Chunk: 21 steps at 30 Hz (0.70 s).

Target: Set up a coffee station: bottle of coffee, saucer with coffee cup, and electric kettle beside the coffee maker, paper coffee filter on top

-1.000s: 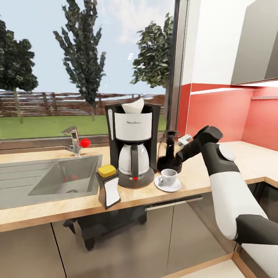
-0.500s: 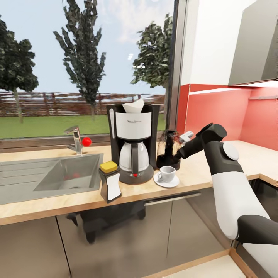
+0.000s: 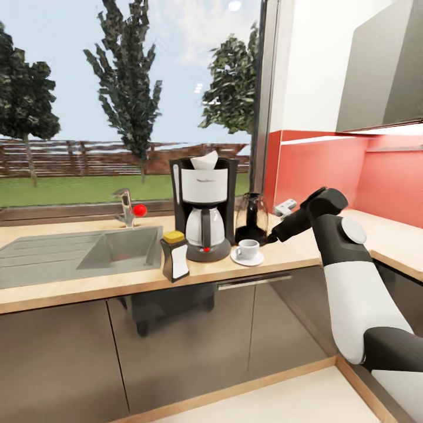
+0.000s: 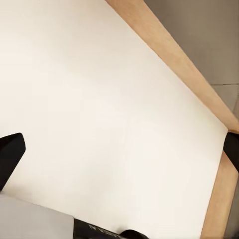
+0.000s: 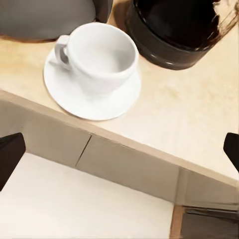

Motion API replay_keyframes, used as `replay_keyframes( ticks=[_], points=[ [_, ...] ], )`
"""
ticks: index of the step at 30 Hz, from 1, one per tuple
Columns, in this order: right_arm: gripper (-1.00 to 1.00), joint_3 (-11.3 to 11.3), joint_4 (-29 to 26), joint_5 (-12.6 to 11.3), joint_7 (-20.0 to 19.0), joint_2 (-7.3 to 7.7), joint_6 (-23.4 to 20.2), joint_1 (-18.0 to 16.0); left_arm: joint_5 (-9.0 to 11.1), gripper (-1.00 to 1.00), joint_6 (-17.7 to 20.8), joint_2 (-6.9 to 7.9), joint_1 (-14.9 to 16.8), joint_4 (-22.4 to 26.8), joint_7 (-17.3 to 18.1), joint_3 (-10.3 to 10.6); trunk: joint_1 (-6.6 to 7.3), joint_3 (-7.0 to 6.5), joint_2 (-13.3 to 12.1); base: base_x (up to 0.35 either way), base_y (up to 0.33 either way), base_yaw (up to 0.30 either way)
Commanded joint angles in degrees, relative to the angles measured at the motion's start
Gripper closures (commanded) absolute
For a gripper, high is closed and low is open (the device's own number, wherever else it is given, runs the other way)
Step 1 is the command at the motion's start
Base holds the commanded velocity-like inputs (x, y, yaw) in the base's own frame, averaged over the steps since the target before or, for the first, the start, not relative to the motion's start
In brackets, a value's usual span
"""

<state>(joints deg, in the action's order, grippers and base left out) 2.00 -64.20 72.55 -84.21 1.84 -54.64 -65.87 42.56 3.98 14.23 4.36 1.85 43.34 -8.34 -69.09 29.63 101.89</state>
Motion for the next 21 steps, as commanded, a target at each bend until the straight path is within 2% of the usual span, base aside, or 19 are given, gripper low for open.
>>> replay_keyframes(
  ticks=[1, 6, 8, 10, 11, 12, 15, 19, 21],
  points=[
    [-1.00, 0.0, 0.0, 0.5, -0.5, 0.19, -0.5, 0.0, -0.1, -1.00, 0.4, 0.01, 0.0, 0.0, 0.2, -0.5, 0.04, 0.07, 0.0, -0.332, 0.000, 0.000],
    [-1.00, 0.1, -0.1, 0.5, -0.5, 1.45, 1.8, 0.0, -0.1, -1.00, 0.4, 0.01, 0.0, 0.0, 0.2, -0.4, 0.04, 0.07, 0.0, -0.333, 0.000, 0.000],
    [-1.00, 1.0, -0.1, 0.5, -0.6, 1.88, 3.1, 0.0, -0.1, -1.00, 0.4, 0.01, 0.0, 0.0, 0.2, -0.4, 0.04, 0.07, 0.0, -0.333, 0.000, 0.000],
    [-1.00, 2.6, -0.1, 0.4, -0.6, 2.07, 3.9, 0.2, -0.1, -1.00, 0.4, 0.01, 0.0, 0.0, 0.2, -0.4, 0.04, 0.07, 0.0, -0.333, 0.000, 0.000],
    [-1.00, 5.0, -0.3, 0.4, -0.6, 2.18, 5.1, 0.8, -0.1, -1.00, 0.4, 0.01, 0.0, 0.0, 0.2, -0.5, 0.04, 0.07, 0.0, -0.333, 0.000, 0.000],
    [-1.00, 8.5, -1.5, 0.4, -0.6, 2.28, 9.0, 2.1, -0.1, -1.00, 0.5, 0.01, 0.0, 0.0, 0.1, -0.5, 0.04, 0.07, 0.0, -0.328, 0.000, 0.000],
    [-1.00, 11.0, -3.8, 0.4, -1.0, 2.33, 13.7, 3.7, -0.1, -1.00, 0.5, 0.01, 0.0, 0.0, 0.0, -0.5, 0.04, 0.07, 0.0, -0.291, 0.000, 0.000],
    [-1.00, 12.3, -5.2, 0.6, -2.6, 2.40, 16.1, 4.7, -0.1, -1.00, 0.5, 0.01, 0.0, 0.0, -0.1, -0.5, 0.04, 0.07, 0.0, -0.175, 0.000, 0.000],
    [-1.00, 14.1, -5.8, 0.5, -4.0, 2.44, 17.1, 5.7, -0.1, -1.00, 0.5, 0.01, 0.0, 0.0, -0.1, -0.5, 0.04, 0.07, 0.0, -0.042, 0.000, 0.000]
  ],
)
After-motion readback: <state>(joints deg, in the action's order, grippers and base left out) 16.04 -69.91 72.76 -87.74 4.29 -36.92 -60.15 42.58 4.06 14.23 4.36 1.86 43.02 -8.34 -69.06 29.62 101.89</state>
